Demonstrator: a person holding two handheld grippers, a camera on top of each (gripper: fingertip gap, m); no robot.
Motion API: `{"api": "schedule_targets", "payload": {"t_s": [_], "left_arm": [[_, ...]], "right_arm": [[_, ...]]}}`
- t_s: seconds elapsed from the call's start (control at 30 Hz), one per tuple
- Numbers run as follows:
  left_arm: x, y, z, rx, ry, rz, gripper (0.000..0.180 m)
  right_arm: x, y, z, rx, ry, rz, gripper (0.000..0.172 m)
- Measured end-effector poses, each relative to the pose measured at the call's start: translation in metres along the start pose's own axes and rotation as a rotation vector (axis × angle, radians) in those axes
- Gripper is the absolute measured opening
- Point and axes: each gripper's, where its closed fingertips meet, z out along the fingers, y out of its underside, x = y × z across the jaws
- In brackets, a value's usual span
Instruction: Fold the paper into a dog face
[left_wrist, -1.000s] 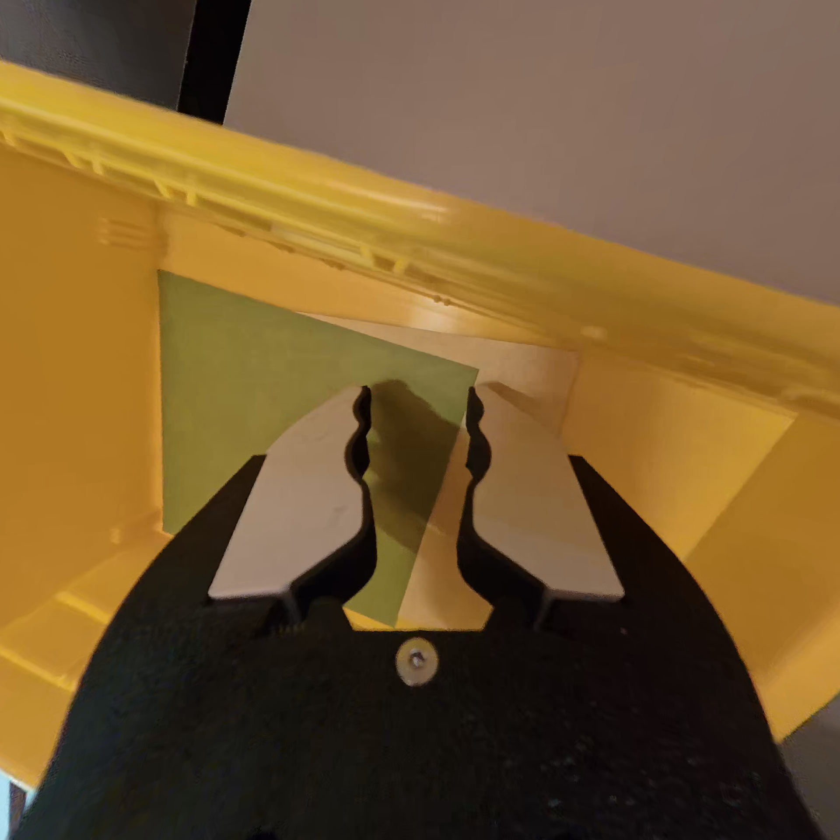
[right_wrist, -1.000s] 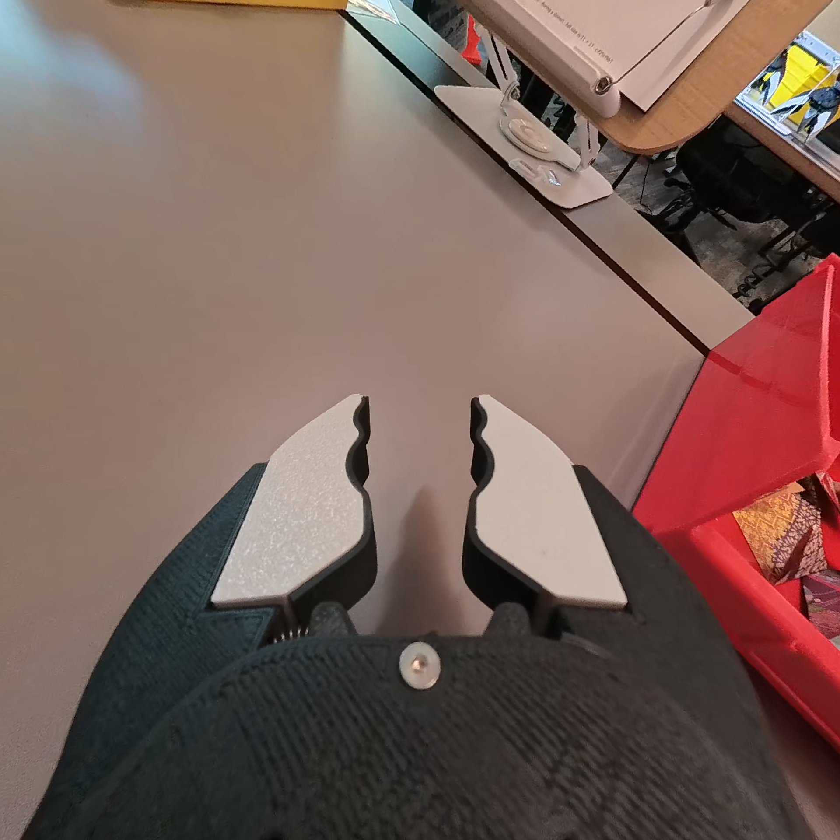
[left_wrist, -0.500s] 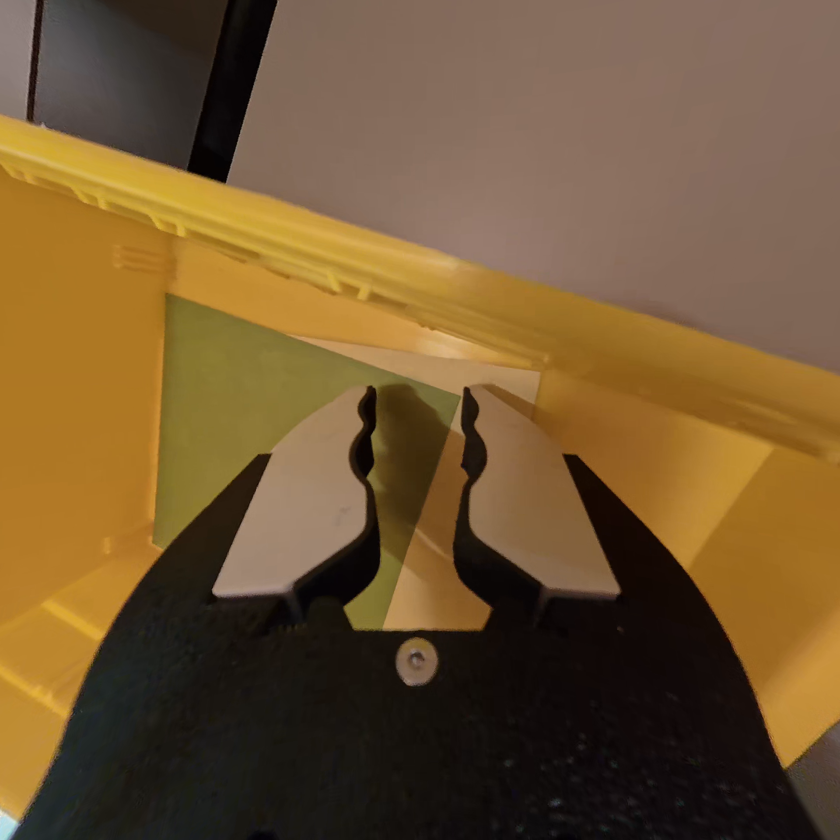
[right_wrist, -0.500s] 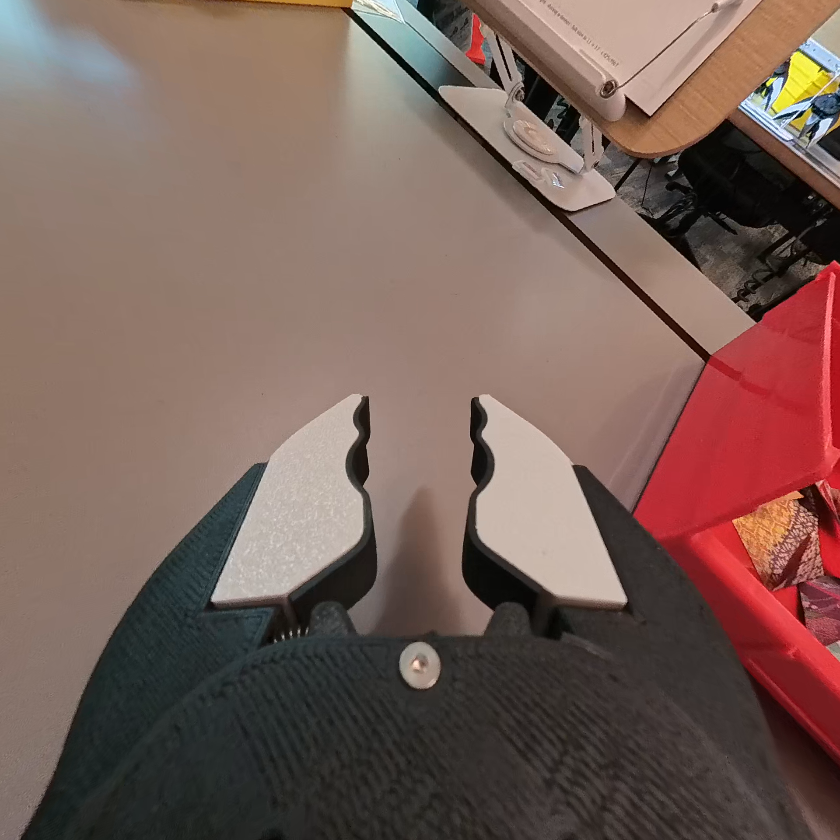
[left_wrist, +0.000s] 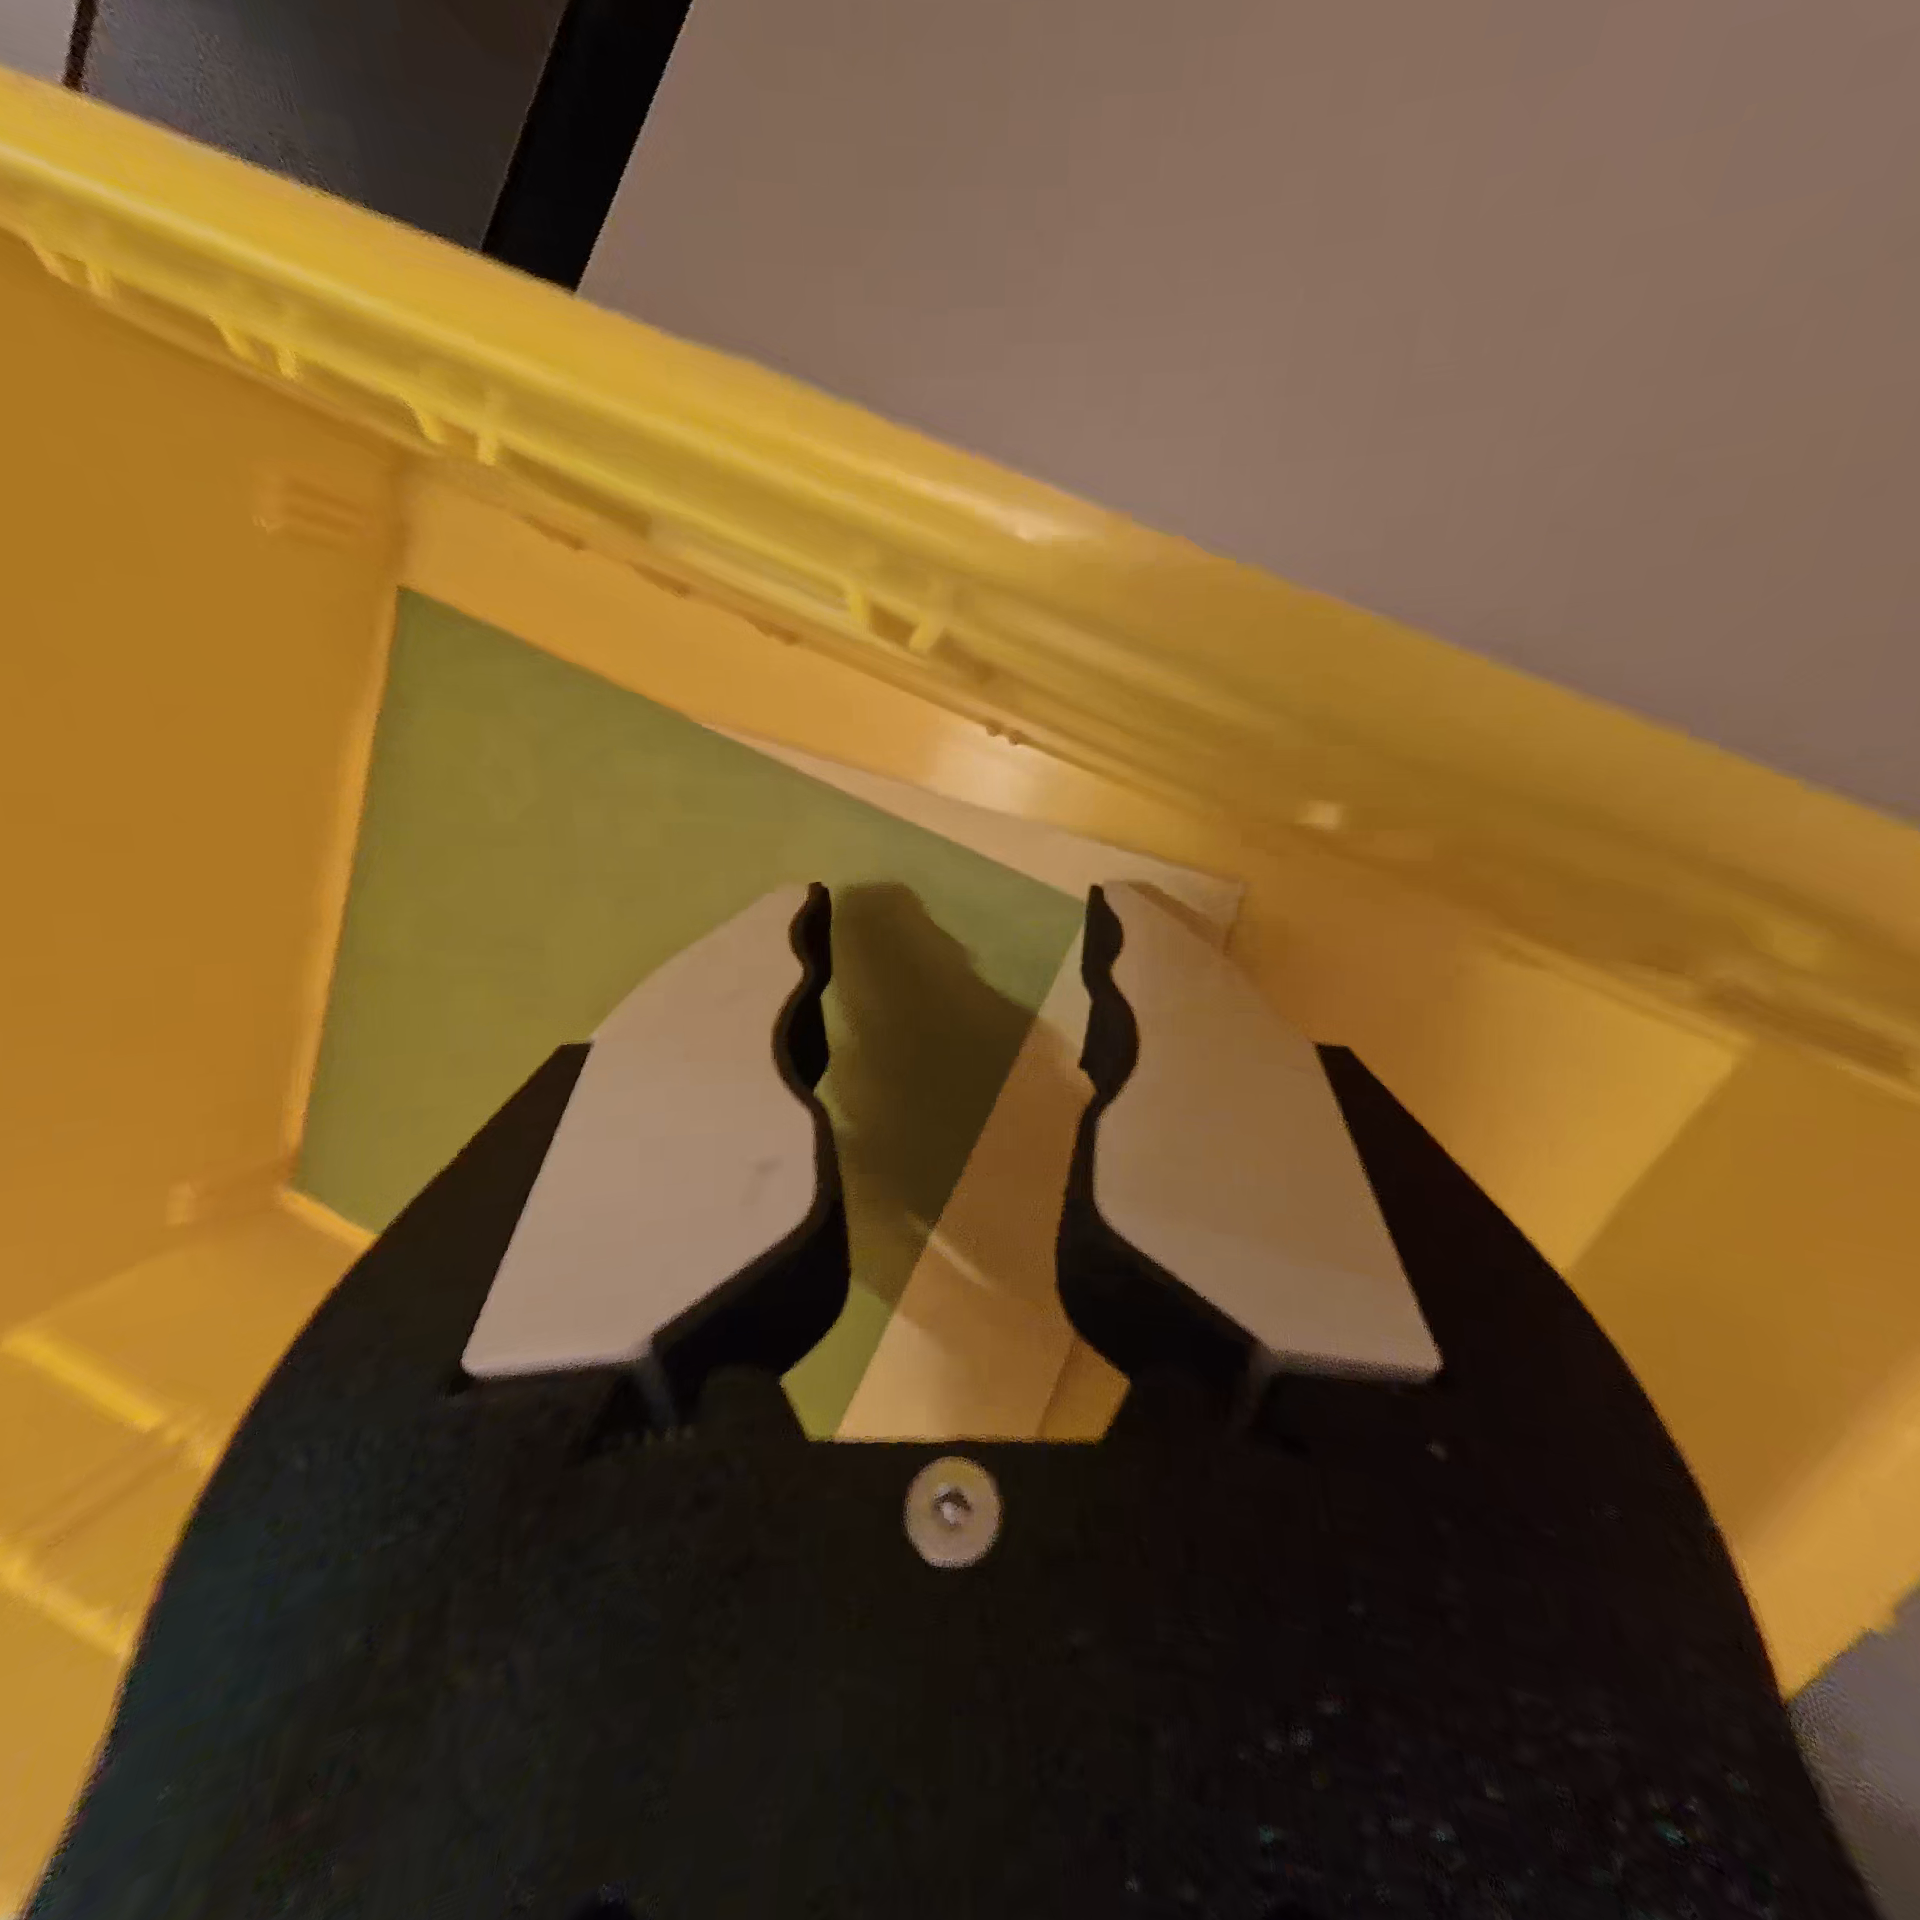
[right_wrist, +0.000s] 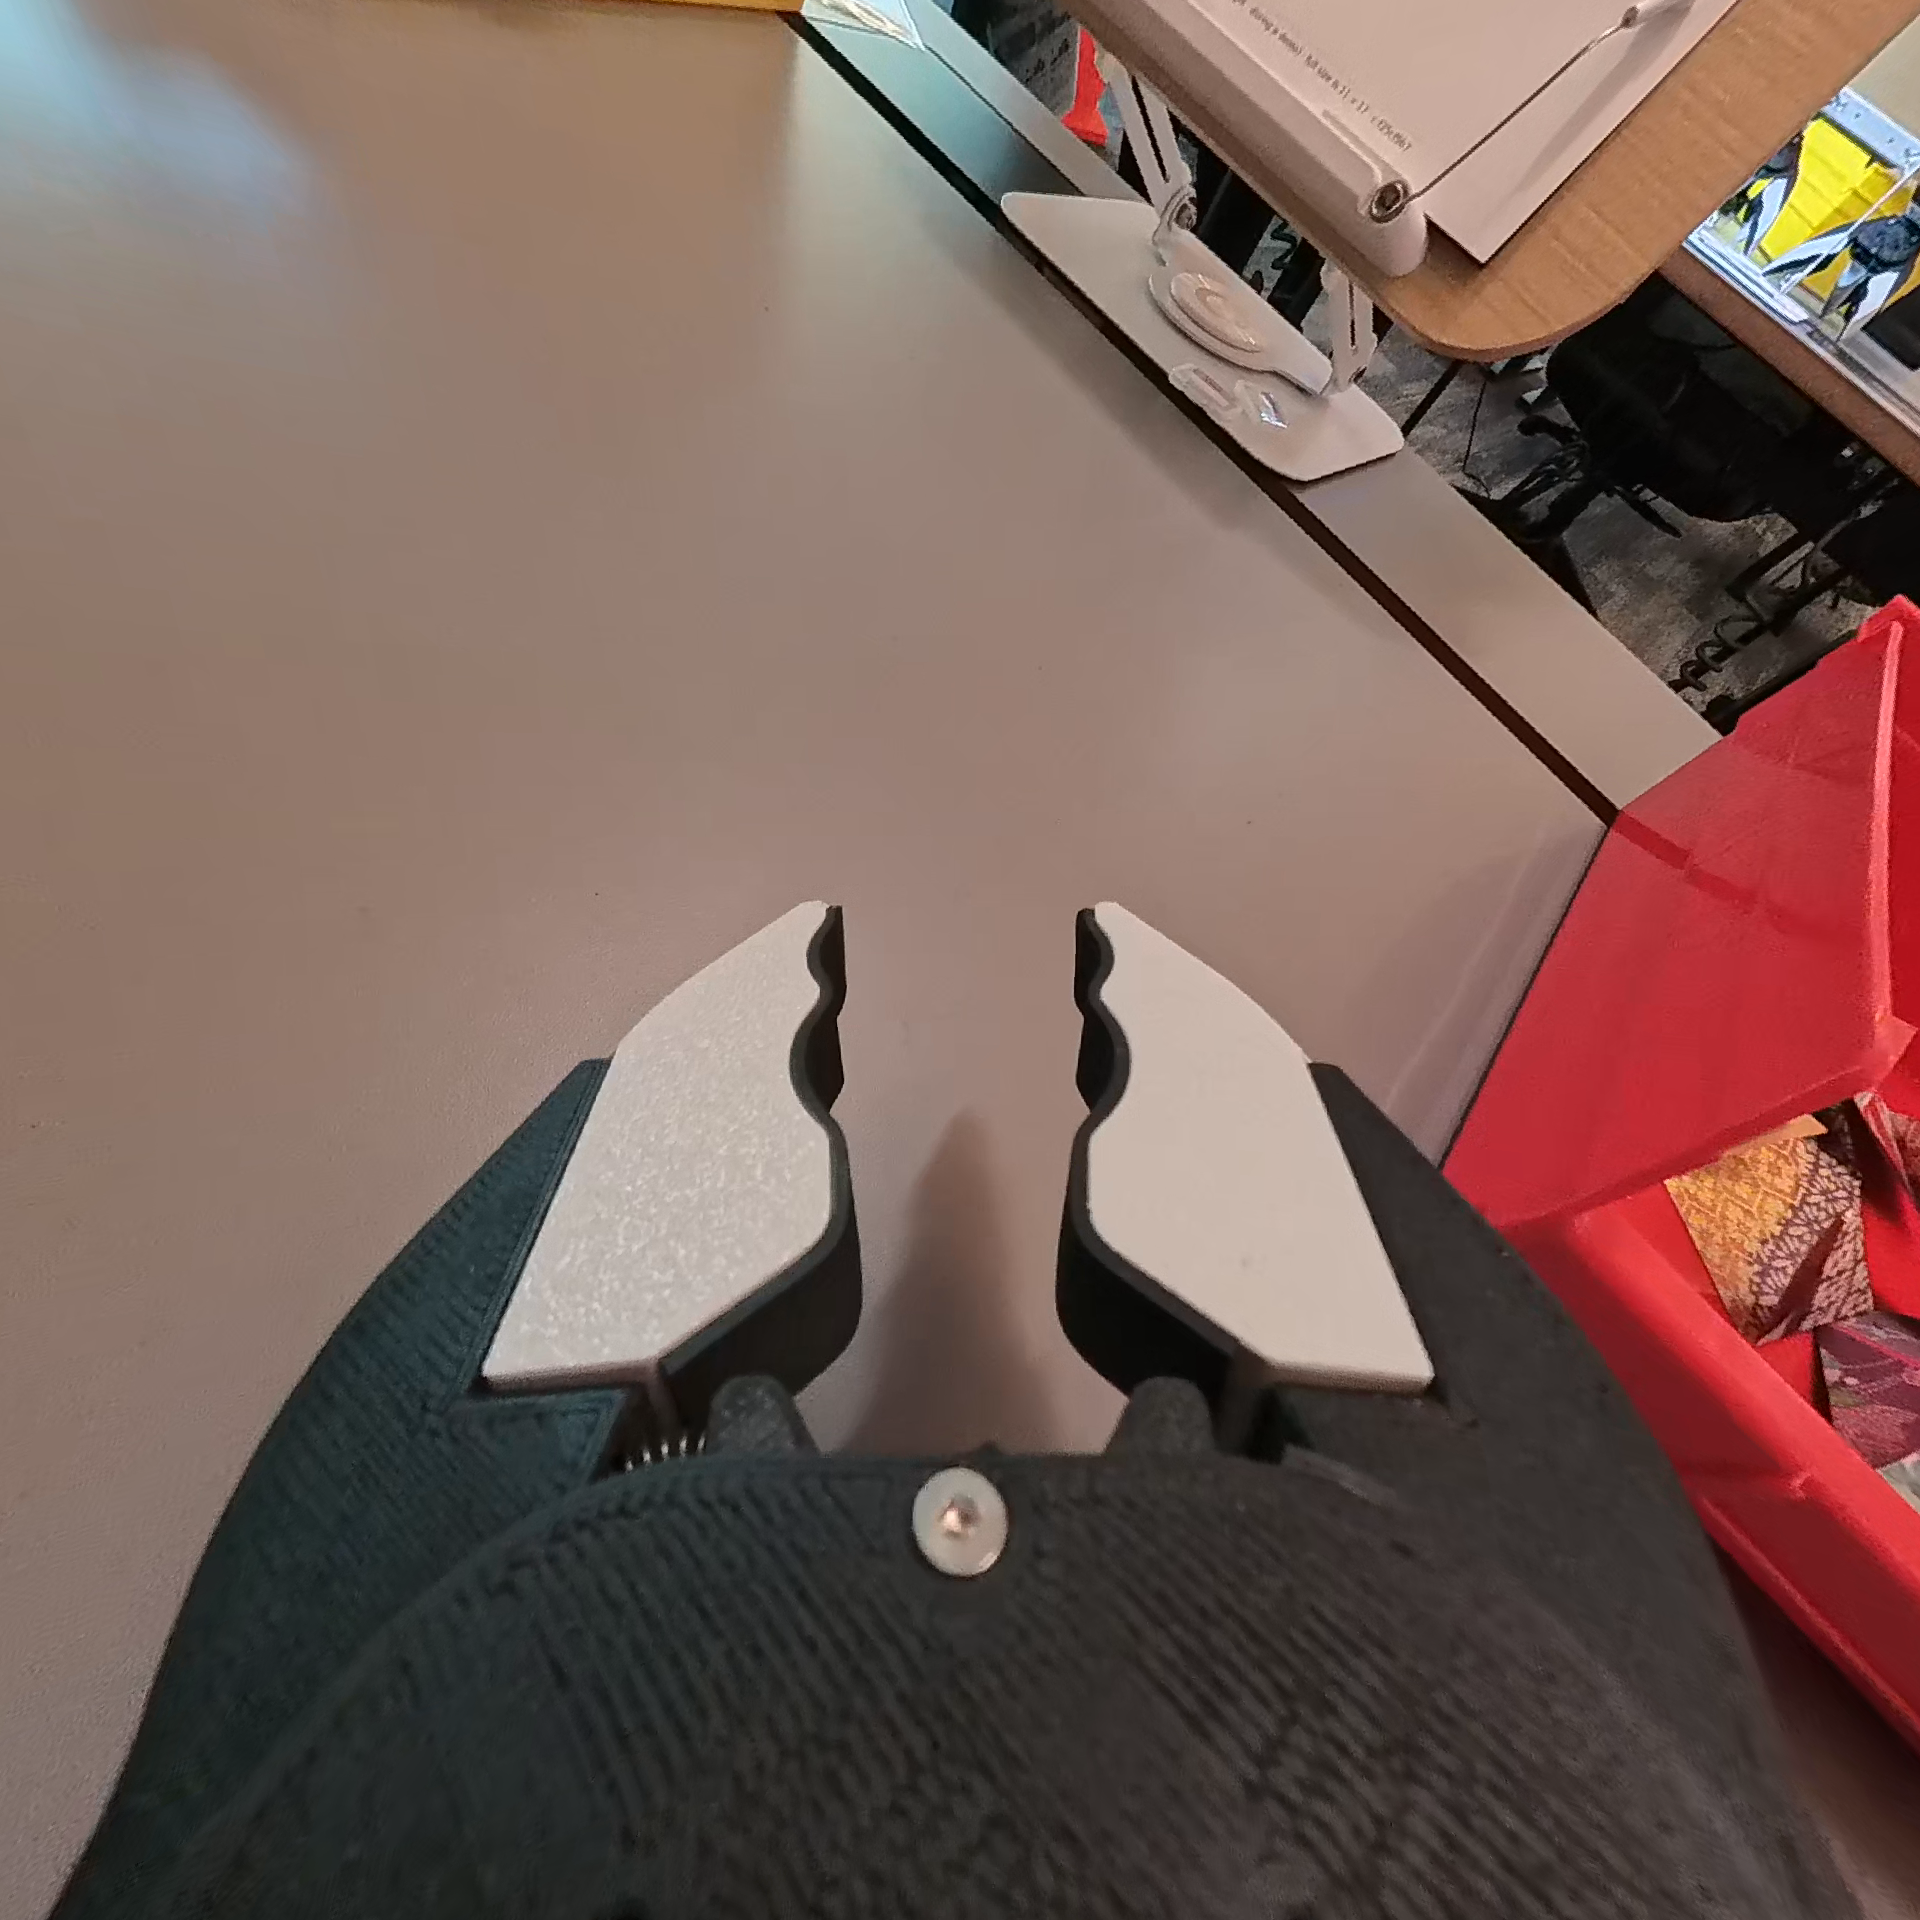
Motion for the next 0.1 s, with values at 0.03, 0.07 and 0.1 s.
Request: {"api": "schedule_targets", "payload": {"t_s": [0.03, 0.07, 0.1], "left_arm": [[0.0006, 0.0004, 0.0012, -0.003, 0.008, -0.009, 0.046], [0.0005, 0.0009, 0.0018, -0.004, 0.013, -0.014, 0.046], [-0.0012, 0.0017, 0.0019, -0.007, 0.008, -0.018, 0.043]], "right_arm": [[0.0002, 0.0001, -0.0001, 0.000, 0.000, 0.001, 0.042], [0.0002, 0.0003, -0.0002, -0.001, 0.001, 0.000, 0.043], [0.0003, 0.0005, -0.0004, -0.003, 0.001, -0.001, 0.043]]}}
